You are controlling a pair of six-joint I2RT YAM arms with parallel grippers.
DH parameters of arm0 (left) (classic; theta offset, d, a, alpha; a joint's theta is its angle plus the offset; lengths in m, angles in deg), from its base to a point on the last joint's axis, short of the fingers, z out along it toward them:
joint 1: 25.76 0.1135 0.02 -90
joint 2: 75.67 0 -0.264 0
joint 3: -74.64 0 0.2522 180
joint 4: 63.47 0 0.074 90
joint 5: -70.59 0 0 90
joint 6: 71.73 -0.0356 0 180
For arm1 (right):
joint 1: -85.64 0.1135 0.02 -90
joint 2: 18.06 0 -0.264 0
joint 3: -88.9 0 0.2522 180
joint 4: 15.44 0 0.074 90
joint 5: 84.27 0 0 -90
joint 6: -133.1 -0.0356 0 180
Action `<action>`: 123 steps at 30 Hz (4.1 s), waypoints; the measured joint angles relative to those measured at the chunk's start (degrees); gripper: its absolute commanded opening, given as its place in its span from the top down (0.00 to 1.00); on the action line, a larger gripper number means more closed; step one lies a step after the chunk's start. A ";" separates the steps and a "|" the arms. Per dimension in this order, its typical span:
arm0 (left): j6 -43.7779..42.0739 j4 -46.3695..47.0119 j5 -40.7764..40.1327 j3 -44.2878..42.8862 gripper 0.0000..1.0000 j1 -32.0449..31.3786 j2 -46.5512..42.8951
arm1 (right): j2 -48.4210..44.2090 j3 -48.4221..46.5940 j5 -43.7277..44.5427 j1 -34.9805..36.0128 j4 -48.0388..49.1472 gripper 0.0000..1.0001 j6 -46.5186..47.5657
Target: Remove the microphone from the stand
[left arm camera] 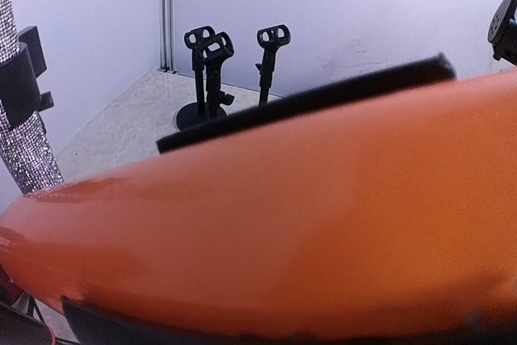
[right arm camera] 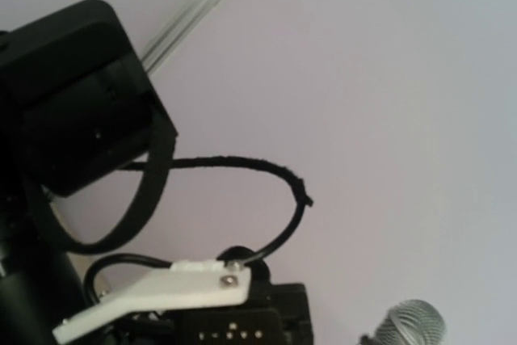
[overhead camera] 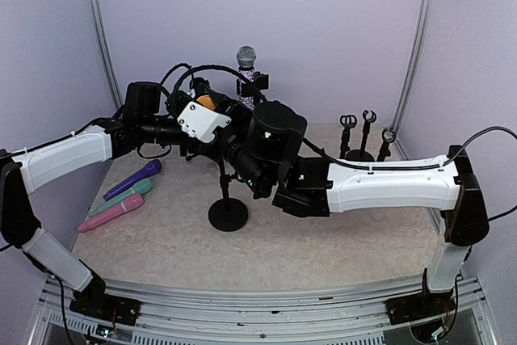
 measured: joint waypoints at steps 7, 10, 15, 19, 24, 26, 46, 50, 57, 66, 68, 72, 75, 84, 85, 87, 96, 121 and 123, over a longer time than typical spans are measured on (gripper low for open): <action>-3.76 0.11 -1.27 -1.25 0.98 -1.73 1.66 | -2.43 4.52 4.33 1.68 2.27 1.00 2.91; -4.59 -0.02 -1.27 -1.25 0.99 -2.27 1.95 | -3.26 6.12 5.66 2.47 3.19 1.00 3.93; -5.16 0.13 -1.22 -1.38 0.99 -2.99 1.92 | -4.11 6.62 7.10 3.61 3.34 1.00 5.51; -5.60 0.13 -0.81 -1.51 0.99 -3.43 1.92 | -4.42 6.62 8.44 4.72 3.43 1.00 7.06; -5.95 0.09 -0.42 -1.86 0.99 -3.80 2.16 | -4.90 6.64 9.86 6.05 3.78 1.00 8.61; -6.01 0.20 -0.37 -2.01 0.99 -3.89 2.40 | -5.22 6.64 10.23 6.49 3.78 1.00 8.98; -4.81 -2.97 -6.19 -4.68 0.01 -3.10 5.77 | -13.42 1.31 2.21 17.40 14.67 1.00 10.75; -8.26 -9.68 -7.50 -4.17 0.01 -1.99 4.44 | -13.49 1.18 3.65 16.68 12.72 1.00 8.13; -20.59 -25.38 -5.01 -0.52 0.01 8.07 -12.92 | -16.00 1.14 1.03 12.13 -4.37 1.00 -13.53; -37.44 -45.48 -0.61 -0.61 0.04 11.23 -23.21 | -12.02 0.63 -11.78 2.78 -18.69 1.00 -40.76; -39.08 -48.41 -0.13 -0.61 0.09 11.23 -23.28 | -9.66 0.31 -15.02 2.23 -19.54 1.00 -44.39; -39.95 -50.58 0.46 -0.61 0.17 11.19 -23.32 | -5.75 0.28 -20.63 1.44 -20.02 1.00 -49.70; -39.95 -51.25 0.83 -0.59 0.21 11.17 -23.32 | -4.02 0.15 -23.19 0.85 -19.52 1.00 -52.04; -39.98 -52.43 2.62 -0.61 0.51 9.20 -23.26 | -0.46 -1.70 -28.37 -0.92 -16.39 1.00 -56.63; -39.95 -52.50 2.64 -0.61 0.57 8.96 -23.23 | -0.13 -1.77 -28.57 -1.01 -16.11 1.00 -56.87; -39.78 -52.94 2.64 -0.66 0.67 8.59 -23.15 | 0.44 -1.92 -28.79 -1.16 -15.50 0.92 -57.13; -40.59 -48.26 -1.77 3.93 0.86 11.06 -23.50 | -1.07 0.63 -29.24 -2.25 -15.26 0.16 -57.53; -42.58 -15.87 -46.34 40.54 0.74 19.69 -18.95 | -21.73 31.19 -39.63 -22.84 -25.07 0.35 -85.09; -42.71 -14.32 -47.50 40.68 0.62 19.71 -18.75 | -19.10 31.19 -44.35 -25.11 -24.83 0.34 -87.71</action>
